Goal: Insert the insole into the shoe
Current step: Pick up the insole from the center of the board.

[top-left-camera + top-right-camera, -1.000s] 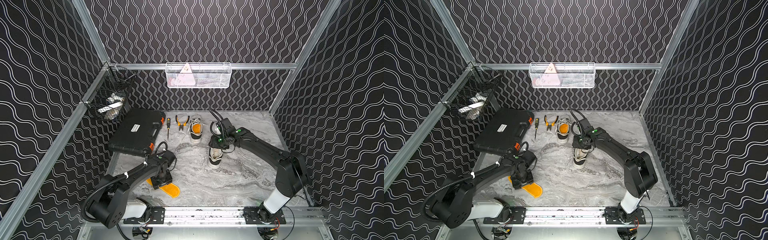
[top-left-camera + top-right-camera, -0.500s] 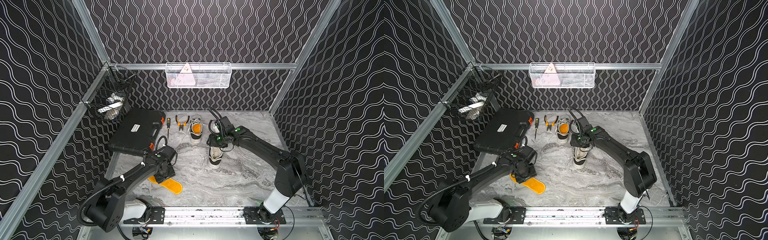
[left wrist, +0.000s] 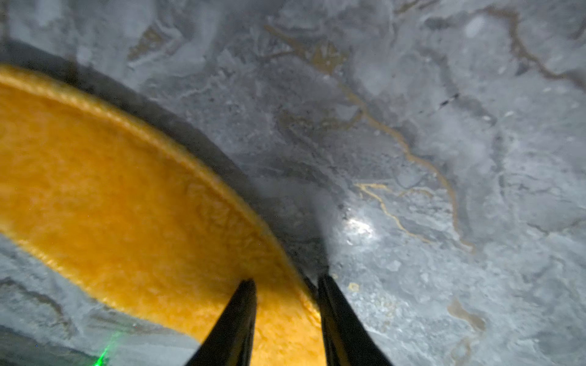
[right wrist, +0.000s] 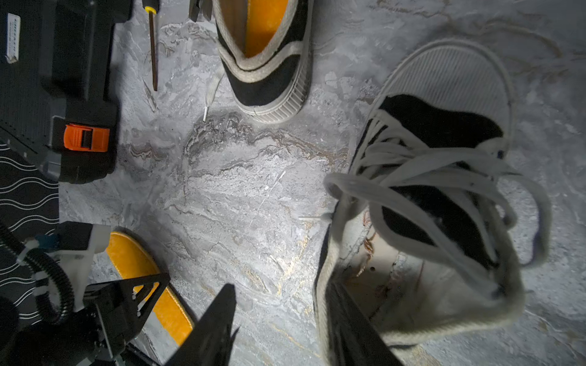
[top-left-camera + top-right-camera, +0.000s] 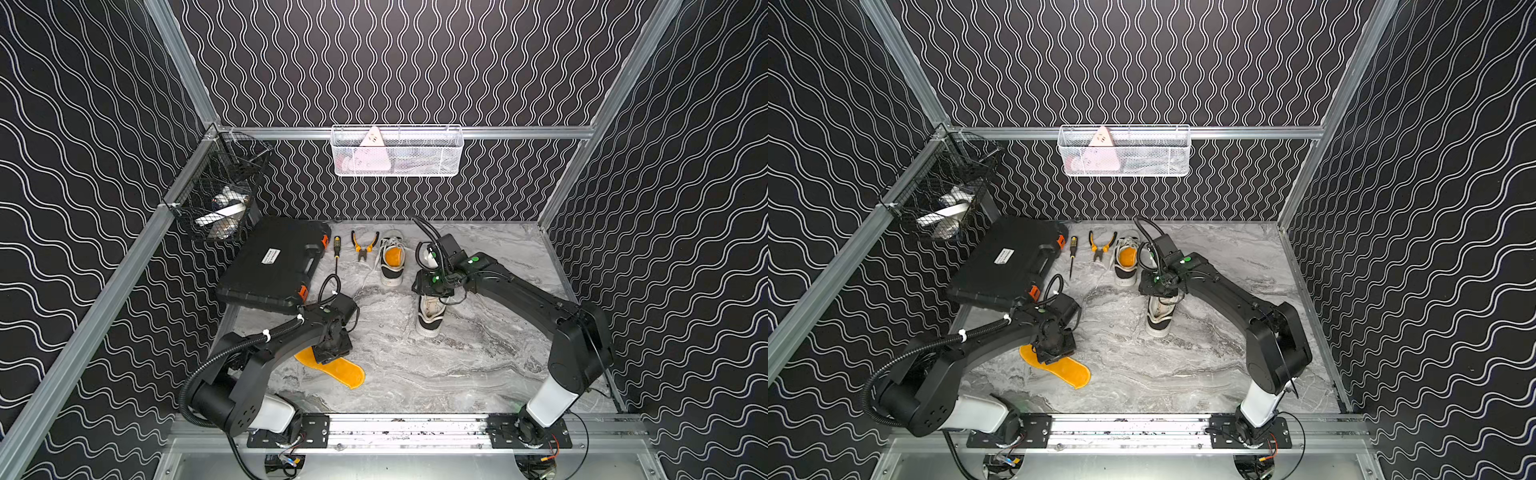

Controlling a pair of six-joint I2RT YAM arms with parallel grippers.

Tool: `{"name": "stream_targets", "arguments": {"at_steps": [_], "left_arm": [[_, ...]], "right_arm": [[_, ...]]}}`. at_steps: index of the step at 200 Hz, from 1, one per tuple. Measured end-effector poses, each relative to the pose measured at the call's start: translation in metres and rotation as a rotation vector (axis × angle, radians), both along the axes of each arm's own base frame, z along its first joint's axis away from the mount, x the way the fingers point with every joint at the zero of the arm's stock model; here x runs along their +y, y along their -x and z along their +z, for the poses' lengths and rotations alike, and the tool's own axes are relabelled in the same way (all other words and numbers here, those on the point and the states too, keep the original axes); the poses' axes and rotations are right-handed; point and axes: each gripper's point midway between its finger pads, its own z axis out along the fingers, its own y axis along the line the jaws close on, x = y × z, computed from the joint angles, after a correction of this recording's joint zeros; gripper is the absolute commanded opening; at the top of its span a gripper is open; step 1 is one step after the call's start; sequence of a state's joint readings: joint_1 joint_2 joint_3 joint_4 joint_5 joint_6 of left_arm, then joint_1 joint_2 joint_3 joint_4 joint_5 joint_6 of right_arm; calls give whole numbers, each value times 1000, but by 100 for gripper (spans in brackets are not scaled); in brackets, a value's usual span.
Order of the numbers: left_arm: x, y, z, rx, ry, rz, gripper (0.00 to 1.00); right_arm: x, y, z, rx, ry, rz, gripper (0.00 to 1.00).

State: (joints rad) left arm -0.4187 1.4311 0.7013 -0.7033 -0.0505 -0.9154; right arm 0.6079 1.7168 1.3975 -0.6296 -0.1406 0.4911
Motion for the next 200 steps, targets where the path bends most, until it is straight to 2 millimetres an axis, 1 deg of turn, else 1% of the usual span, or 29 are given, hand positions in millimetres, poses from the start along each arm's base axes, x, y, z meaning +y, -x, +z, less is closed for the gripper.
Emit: {"name": "stream_targets", "arguments": {"at_steps": [23,41,59,70,87,97,112,122,154,167,183,200], "left_arm": [[0,5,-3,-8,0,-11,25],[0,7,-4,-11,-20,-56,15],[-6,7,-3,-1,-23,-93,5],[-15,5,-1,8,-7,-130,2],[-37,-1,8,-3,57,-209,0],[-54,-8,21,-32,108,-266,0],[-81,-27,48,-136,177,-365,0],[-95,-36,64,-198,222,-421,0],[-119,-53,102,-342,308,-550,0],[-130,-59,116,-394,349,-592,0],[-142,-65,129,-450,397,-634,0],[-151,-69,139,-492,434,-665,0]], "right_arm": [[0,0,2,-3,4,9,51],[2,-3,11,-24,0,22,51],[4,-8,21,-56,-2,32,52],[4,-11,26,-74,3,41,52],[5,-12,30,-84,1,54,52],[8,-10,30,-74,-15,72,52],[15,-6,29,-40,-64,100,52],[21,-5,27,-9,-103,115,53],[47,3,28,96,-253,125,54],[54,5,30,129,-307,113,54],[58,7,28,164,-351,87,54],[60,10,22,205,-374,57,54]]}}
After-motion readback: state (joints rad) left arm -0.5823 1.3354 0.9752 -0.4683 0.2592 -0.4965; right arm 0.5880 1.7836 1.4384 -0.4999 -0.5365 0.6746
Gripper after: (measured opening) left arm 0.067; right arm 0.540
